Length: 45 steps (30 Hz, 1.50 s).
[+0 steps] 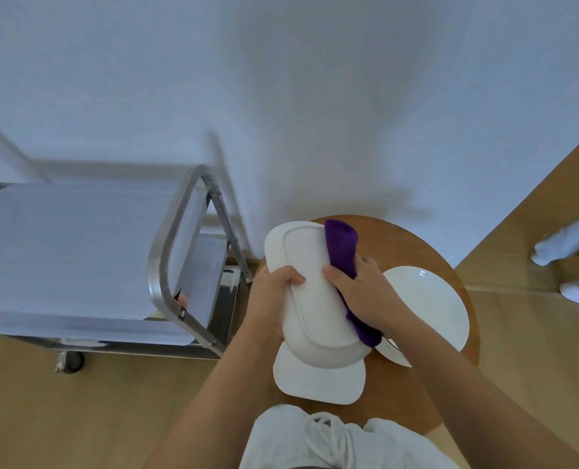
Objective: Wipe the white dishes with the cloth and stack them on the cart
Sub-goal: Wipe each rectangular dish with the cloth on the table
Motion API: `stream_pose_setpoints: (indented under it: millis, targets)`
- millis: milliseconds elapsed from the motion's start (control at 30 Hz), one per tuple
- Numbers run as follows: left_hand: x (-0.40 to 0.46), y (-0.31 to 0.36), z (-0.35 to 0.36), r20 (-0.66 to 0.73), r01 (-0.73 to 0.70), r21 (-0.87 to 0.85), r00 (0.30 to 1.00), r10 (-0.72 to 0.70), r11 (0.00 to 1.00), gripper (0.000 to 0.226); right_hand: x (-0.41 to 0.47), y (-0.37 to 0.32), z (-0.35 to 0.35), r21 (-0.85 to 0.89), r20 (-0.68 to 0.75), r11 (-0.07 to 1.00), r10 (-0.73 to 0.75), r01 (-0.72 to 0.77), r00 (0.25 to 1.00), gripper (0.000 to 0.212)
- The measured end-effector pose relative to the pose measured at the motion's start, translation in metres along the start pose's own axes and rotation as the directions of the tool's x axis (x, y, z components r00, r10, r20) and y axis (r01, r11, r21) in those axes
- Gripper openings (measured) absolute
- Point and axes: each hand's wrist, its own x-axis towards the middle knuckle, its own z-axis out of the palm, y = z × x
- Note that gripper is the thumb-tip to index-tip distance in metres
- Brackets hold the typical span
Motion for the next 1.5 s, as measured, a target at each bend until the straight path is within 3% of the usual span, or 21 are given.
stream_pose_setpoints:
  millis: [100, 167, 233, 333, 400, 500, 633, 800, 1067, 1200, 1300, 1367, 1433, 1500]
  targets:
    - [0.006, -0.002, 0.002, -0.062, -0.003, -0.073, 0.998, -0.001, 0.997, 0.070, -0.006, 0.008, 0.000, 0.144, 0.008, 0.990, 0.001, -0.002, 1.000, 0.009]
    - [0.006, -0.001, 0.007, -0.111, -0.026, -0.030, 0.994, 0.023, 0.999, 0.065, -0.010, 0.010, 0.003, 0.278, -0.073, 0.960, 0.067, -0.044, 0.995, 0.005]
    - [0.005, -0.003, 0.008, -0.139, -0.022, 0.026, 0.990, 0.025, 0.999, 0.048, -0.009, 0.009, -0.002, 0.360, -0.066, 0.928, 0.131, -0.099, 0.989, 0.007]
    - [0.001, 0.006, -0.011, 0.070, 0.155, -0.166, 0.987, -0.145, 0.974, 0.040, -0.004, 0.007, -0.032, 0.240, 0.085, 0.968, 0.056, -0.075, 0.995, 0.007]
    - [0.000, 0.015, -0.031, 0.252, 0.301, -0.261, 0.938, -0.236, 0.917, 0.058, -0.003, 0.001, -0.052, 0.090, 0.235, 0.996, 0.005, -0.027, 0.972, 0.007]
    - [0.000, 0.023, -0.042, 0.327, 0.357, -0.231, 0.905, -0.273, 0.905, 0.062, 0.003, -0.010, -0.064, -0.016, 0.349, 0.999, -0.026, 0.034, 0.937, 0.006]
    - [0.002, 0.033, -0.037, 0.237, 0.243, -0.161, 0.950, -0.202, 0.956, 0.042, 0.011, -0.016, -0.055, -0.092, 0.272, 0.992, -0.063, 0.091, 0.960, 0.014]
    - [-0.002, 0.041, -0.030, 0.209, 0.120, -0.157, 0.974, -0.086, 0.980, 0.036, 0.009, 0.003, -0.027, 0.167, -0.021, 0.986, -0.019, 0.023, 1.000, 0.010]
    - [-0.011, 0.021, 0.008, 0.087, -0.008, -0.114, 0.996, 0.018, 0.993, 0.030, -0.009, 0.006, 0.014, 0.397, -0.277, 0.916, 0.185, -0.063, 0.943, 0.003]
    - [-0.022, -0.011, 0.034, 0.104, -0.149, 0.239, 0.986, 0.127, 0.960, 0.009, -0.017, -0.012, 0.027, 0.580, -0.188, 0.809, 0.248, -0.096, 0.950, 0.031]
    - [-0.026, -0.020, 0.035, 0.256, -0.317, 0.419, 0.940, 0.225, 0.851, 0.035, -0.026, -0.028, 0.025, 0.742, 0.010, 0.646, 0.258, -0.181, 0.966, 0.043]
    - [-0.025, -0.023, 0.028, 0.339, -0.396, 0.491, 0.907, 0.248, 0.776, 0.020, -0.029, -0.034, 0.017, 0.781, 0.112, 0.586, 0.210, -0.217, 0.971, 0.049]
    - [-0.022, -0.024, 0.022, 0.448, -0.490, 0.573, 0.859, 0.249, 0.657, 0.044, -0.028, -0.038, 0.008, 0.789, 0.153, 0.574, 0.161, -0.219, 0.975, 0.052]
    - [-0.018, -0.026, 0.016, 0.551, -0.586, 0.628, 0.799, 0.239, 0.511, 0.067, -0.023, -0.039, 0.001, 0.736, 0.128, 0.660, 0.082, -0.150, 0.988, 0.039]
